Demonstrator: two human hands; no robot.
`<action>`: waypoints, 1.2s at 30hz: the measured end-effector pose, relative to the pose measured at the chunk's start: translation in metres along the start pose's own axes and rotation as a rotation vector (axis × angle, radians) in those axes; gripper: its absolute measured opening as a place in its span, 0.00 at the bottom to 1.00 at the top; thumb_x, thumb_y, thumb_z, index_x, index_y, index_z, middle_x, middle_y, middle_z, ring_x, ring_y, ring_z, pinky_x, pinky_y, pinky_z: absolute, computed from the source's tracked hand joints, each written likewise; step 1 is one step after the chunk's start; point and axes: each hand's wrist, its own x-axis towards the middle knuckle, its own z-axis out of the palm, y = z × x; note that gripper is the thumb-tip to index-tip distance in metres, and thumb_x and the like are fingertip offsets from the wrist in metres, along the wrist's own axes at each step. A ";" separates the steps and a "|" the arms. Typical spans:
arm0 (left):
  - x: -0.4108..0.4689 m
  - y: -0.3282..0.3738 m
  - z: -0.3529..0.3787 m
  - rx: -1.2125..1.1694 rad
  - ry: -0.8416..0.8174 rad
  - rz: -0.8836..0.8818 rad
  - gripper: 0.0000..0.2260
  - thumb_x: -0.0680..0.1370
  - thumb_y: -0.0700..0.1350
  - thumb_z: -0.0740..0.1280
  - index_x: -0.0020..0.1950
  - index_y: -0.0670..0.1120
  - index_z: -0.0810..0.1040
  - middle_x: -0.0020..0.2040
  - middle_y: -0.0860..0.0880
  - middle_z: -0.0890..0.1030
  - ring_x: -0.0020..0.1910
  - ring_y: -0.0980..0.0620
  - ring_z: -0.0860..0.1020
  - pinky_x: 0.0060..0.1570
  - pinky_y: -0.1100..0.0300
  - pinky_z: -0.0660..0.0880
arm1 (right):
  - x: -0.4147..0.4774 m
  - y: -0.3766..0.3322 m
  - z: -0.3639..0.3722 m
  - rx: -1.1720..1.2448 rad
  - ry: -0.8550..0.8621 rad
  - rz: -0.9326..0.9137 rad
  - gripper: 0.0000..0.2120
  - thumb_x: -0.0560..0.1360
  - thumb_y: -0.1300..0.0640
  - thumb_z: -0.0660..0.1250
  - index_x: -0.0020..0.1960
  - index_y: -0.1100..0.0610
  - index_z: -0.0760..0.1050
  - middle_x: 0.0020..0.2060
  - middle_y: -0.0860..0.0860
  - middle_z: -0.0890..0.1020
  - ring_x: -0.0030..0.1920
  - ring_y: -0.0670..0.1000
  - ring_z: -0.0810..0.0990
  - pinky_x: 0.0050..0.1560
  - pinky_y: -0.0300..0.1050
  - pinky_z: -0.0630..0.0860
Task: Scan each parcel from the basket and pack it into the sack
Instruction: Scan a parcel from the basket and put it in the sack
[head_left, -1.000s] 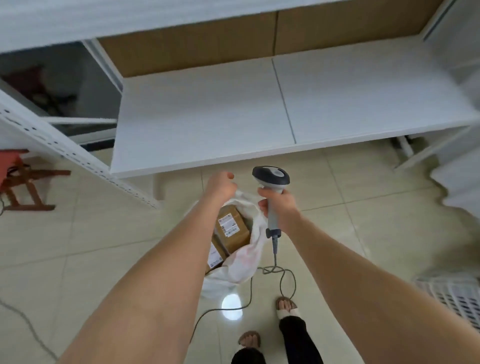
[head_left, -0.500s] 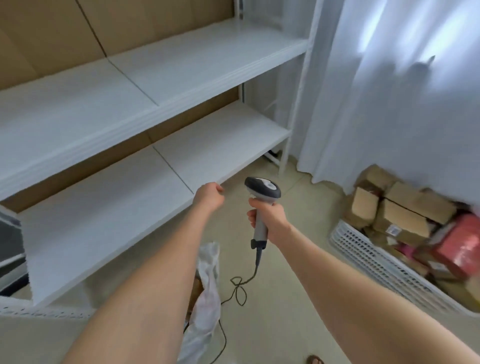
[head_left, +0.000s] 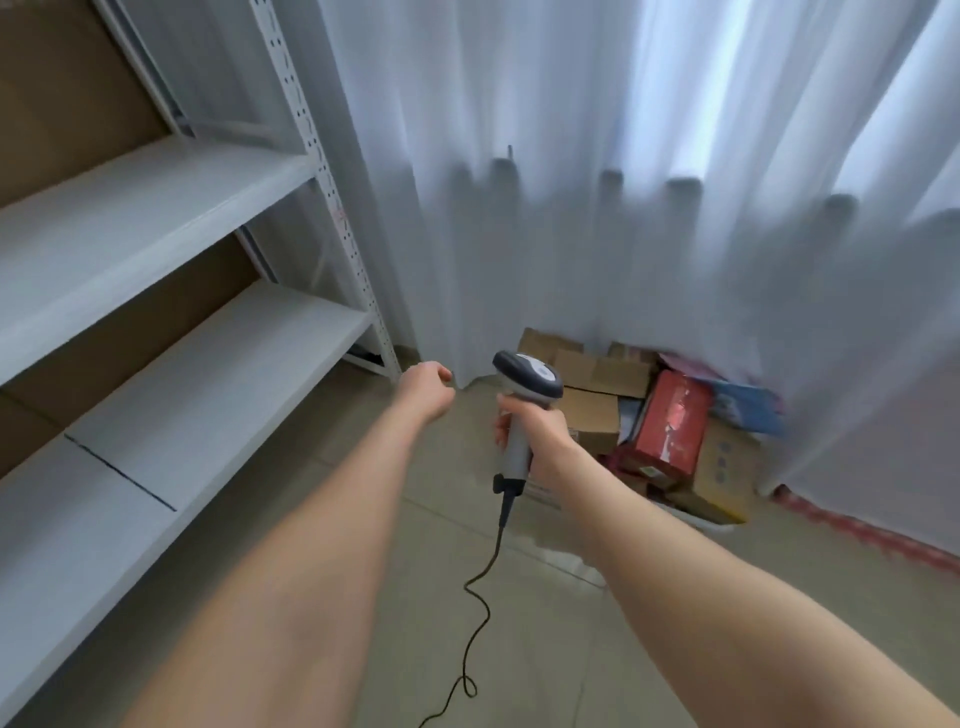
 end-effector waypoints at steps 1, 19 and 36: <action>0.004 0.019 0.010 -0.002 -0.009 0.015 0.15 0.78 0.40 0.63 0.65 0.45 0.75 0.65 0.45 0.76 0.64 0.46 0.73 0.63 0.57 0.70 | 0.005 -0.013 -0.017 -0.004 0.012 -0.010 0.05 0.76 0.62 0.69 0.48 0.62 0.73 0.31 0.55 0.77 0.30 0.51 0.75 0.35 0.43 0.73; 0.180 0.197 0.132 0.018 -0.143 0.102 0.15 0.78 0.40 0.63 0.65 0.45 0.75 0.65 0.45 0.75 0.65 0.47 0.72 0.60 0.58 0.70 | 0.176 -0.152 -0.179 0.087 0.270 -0.021 0.07 0.75 0.58 0.72 0.47 0.59 0.75 0.32 0.55 0.81 0.32 0.50 0.78 0.35 0.44 0.76; 0.347 0.243 0.235 0.106 -0.283 -0.089 0.19 0.77 0.42 0.63 0.69 0.45 0.70 0.67 0.44 0.73 0.65 0.46 0.71 0.64 0.56 0.69 | 0.384 -0.203 -0.249 0.030 0.335 0.153 0.05 0.73 0.61 0.73 0.45 0.61 0.78 0.32 0.53 0.81 0.30 0.48 0.77 0.34 0.42 0.75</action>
